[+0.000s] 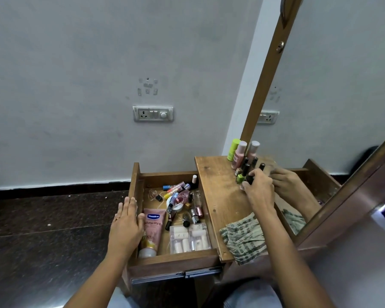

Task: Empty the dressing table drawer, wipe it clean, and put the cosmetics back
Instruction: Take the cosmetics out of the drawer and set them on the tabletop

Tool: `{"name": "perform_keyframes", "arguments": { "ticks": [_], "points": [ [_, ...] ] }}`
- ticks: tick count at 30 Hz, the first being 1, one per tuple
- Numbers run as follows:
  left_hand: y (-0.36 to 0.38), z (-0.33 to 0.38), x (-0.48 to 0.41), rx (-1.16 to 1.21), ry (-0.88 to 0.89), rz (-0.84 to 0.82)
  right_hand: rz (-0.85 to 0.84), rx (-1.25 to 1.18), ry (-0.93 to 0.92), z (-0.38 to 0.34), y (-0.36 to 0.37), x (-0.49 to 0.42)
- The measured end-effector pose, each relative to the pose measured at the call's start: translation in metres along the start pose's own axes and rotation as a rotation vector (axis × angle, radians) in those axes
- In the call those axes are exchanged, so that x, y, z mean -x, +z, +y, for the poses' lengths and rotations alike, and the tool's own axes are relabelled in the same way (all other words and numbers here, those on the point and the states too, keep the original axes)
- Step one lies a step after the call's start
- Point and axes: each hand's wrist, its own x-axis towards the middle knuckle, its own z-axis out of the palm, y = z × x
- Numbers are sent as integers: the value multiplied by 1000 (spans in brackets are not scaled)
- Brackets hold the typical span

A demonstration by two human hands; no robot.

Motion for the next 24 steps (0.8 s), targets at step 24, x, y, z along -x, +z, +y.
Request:
{"name": "perform_keyframes", "arguments": {
  "ticks": [24],
  "points": [
    [-2,2,1,-2,-18,1,14,222,-19,-1,9,-1]
  ]
}}
